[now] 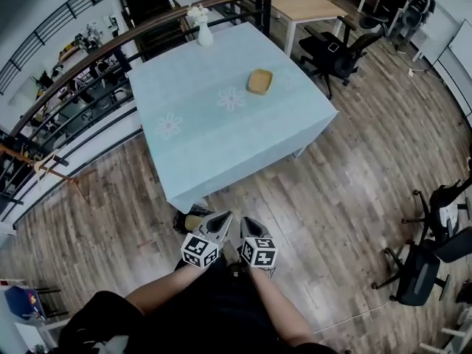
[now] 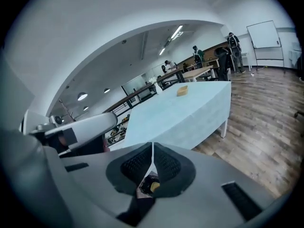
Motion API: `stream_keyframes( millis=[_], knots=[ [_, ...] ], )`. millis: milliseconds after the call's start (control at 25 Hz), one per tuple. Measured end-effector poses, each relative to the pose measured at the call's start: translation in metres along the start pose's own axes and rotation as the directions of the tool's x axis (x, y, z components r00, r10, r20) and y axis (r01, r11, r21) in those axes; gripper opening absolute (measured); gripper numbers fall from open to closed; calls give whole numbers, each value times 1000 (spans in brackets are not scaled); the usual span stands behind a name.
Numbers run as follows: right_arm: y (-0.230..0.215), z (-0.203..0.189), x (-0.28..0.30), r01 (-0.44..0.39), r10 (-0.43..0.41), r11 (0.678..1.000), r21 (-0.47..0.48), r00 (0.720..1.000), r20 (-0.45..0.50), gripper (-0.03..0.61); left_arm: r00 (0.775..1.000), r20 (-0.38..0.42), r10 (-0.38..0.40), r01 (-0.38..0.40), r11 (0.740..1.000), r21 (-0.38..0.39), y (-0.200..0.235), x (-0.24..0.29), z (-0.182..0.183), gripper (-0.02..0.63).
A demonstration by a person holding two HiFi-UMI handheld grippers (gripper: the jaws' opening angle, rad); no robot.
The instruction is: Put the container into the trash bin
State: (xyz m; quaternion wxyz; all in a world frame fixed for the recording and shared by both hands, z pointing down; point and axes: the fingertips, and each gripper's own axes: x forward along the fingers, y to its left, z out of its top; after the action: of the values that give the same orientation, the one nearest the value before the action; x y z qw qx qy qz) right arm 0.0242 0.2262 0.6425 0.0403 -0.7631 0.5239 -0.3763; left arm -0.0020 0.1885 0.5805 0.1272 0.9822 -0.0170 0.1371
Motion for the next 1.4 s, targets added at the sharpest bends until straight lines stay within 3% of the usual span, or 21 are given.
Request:
stream_keyframes(
  millis=[160, 440, 600, 760, 920, 1120, 1400],
  knots=[
    [-28, 13, -10, 33, -34, 999, 23, 999, 30, 39, 999, 18, -42, 41, 998, 41, -17, 36, 17, 14],
    [-76, 45, 8, 59, -59, 998, 9, 998, 8, 38, 997, 6, -76, 76, 997, 22, -5, 102, 22, 14],
    [-108, 90, 42, 74, -74, 997, -20, 997, 4, 38, 998, 4, -57, 57, 998, -4, 33, 154, 36, 14],
    [-129, 136, 81, 67, -67, 998, -21, 998, 16, 38, 999, 39, -33, 34, 999, -18, 72, 200, 65, 14],
    [-137, 183, 122, 56, -54, 995, -81, 998, 17, 39, 997, 77, -17, 21, 998, -52, 109, 244, 101, 14],
    [-149, 246, 177, 50, -46, 994, -93, 998, 43, 40, 995, 102, 11, -5, 998, -58, 170, 276, 137, 14],
    [-186, 286, 227, 76, -76, 995, -67, 997, -6, 38, 997, 69, 38, -34, 998, -59, 216, 303, 149, 14]
  ],
)
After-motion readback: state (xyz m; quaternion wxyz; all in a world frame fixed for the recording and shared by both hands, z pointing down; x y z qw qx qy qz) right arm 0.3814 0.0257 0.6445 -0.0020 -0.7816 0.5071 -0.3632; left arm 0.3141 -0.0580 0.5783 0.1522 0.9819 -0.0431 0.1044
